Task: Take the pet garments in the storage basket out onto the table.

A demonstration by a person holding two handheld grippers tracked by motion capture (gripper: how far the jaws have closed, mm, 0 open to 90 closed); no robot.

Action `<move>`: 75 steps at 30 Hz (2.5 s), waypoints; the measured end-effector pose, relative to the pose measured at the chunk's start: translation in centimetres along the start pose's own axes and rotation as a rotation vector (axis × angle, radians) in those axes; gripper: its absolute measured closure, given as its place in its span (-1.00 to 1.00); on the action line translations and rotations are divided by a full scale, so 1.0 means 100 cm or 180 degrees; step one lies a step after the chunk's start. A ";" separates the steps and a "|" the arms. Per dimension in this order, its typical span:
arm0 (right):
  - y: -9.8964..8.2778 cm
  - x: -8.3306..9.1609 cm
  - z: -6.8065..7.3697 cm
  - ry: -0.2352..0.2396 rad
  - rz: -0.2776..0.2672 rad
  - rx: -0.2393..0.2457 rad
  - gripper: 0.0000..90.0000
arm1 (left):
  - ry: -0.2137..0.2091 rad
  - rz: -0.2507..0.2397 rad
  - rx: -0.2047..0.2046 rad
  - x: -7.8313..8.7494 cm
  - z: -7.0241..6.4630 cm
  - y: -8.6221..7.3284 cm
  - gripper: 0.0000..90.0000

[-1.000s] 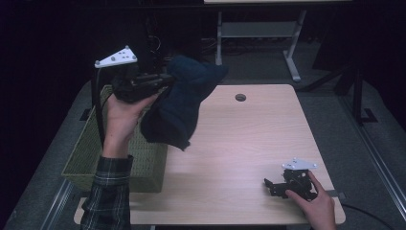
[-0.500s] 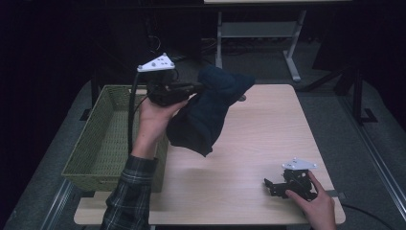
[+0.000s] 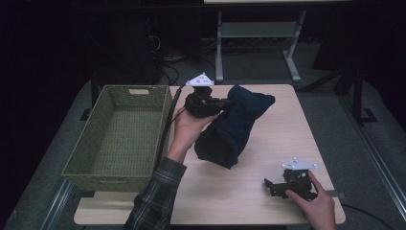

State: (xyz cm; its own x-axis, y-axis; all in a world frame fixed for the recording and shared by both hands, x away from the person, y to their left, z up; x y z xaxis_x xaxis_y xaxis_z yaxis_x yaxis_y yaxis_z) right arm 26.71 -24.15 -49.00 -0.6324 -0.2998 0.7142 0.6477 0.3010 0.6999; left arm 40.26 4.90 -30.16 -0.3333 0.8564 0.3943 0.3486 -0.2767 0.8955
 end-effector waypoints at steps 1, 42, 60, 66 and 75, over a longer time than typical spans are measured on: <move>0.000 0.000 0.000 0.0000 0.0000 -0.0001 -0.98 | -0.0031 0.0024 0.0030 -0.005 0.002 -0.003 0.92; 0.000 0.000 0.000 0.0001 0.0007 0.0001 -0.98 | 0.0184 0.0434 -0.0176 -0.025 -0.001 -0.066 -0.67; 0.000 0.000 0.000 0.0003 0.0004 0.0006 -0.98 | 0.0375 0.0529 -0.0416 0.009 -0.029 -0.117 -0.70; 0.000 0.000 0.000 0.0002 0.0004 0.0004 -0.98 | 0.0394 0.0626 -0.0438 0.020 -0.036 -0.135 -0.70; 0.000 0.000 0.000 0.0003 0.0006 0.0006 -0.98 | 0.0429 0.0793 -0.0402 0.029 -0.044 -0.163 -0.70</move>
State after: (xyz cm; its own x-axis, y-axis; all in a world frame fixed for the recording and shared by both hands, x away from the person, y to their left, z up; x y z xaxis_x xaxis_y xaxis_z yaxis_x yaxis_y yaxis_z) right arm 26.70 -24.16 -49.02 -0.6309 -0.3001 0.7155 0.6481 0.3031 0.6986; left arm 29.71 10.01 -42.71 -0.3673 0.6922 0.6213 0.3254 -0.5301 0.7830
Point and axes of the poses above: each handheld gripper's, and its own axes: x roughly backward along the jaws, y roughly out of its top, z roughly to its left, the point moved 1 cm from there along -x, roughly forward along the jaws, and after that the axes turned 2 degrees about -y, right-handed, at the moved point
